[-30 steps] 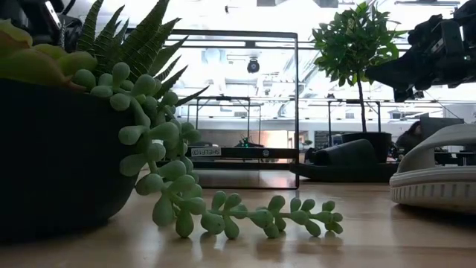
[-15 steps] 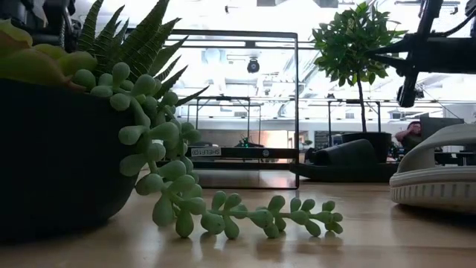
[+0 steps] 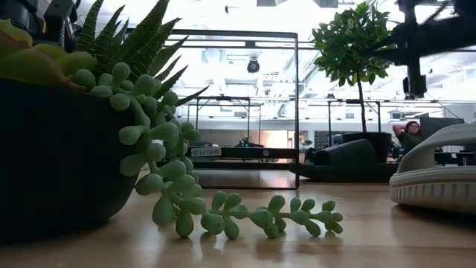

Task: Pick and place slides into the shelf
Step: Put the right black slipper slide on the shelf

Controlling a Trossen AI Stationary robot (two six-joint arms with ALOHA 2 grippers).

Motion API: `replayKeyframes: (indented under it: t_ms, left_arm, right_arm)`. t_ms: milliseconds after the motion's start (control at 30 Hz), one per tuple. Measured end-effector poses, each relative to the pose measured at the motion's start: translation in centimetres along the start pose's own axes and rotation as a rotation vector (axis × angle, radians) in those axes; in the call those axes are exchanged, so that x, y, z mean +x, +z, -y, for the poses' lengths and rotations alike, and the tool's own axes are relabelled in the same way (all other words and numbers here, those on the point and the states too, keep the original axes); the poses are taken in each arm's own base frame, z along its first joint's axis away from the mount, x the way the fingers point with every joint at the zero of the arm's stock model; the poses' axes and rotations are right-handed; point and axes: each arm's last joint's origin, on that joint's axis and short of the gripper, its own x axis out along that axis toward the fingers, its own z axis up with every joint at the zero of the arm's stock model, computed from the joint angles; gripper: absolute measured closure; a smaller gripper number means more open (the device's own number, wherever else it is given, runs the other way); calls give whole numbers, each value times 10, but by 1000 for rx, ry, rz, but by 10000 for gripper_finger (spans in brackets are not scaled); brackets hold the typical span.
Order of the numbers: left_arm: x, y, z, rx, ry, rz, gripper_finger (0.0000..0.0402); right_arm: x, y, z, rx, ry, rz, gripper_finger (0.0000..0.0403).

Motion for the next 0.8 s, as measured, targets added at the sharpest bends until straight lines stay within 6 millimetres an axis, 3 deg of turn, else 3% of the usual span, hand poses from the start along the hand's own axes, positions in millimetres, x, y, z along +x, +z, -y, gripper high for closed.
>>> replayKeyframes:
  t_ms: [167,333,500,800]
  left_arm:
    - [0,0,0,5,0,-1,401]
    - [0,0,0,7,-4,-3,401]
    - [0,0,0,8,-7,-5,401]
    - [0,0,0,13,-9,-6,401]
  right_arm:
    - [26,2,-21,-124,-179,-123,402]
    - [51,-7,-10,-100,-307,-310,392]
    - [64,-19,16,-34,-440,-413,332]
    - [70,-21,27,21,-566,-355,228]
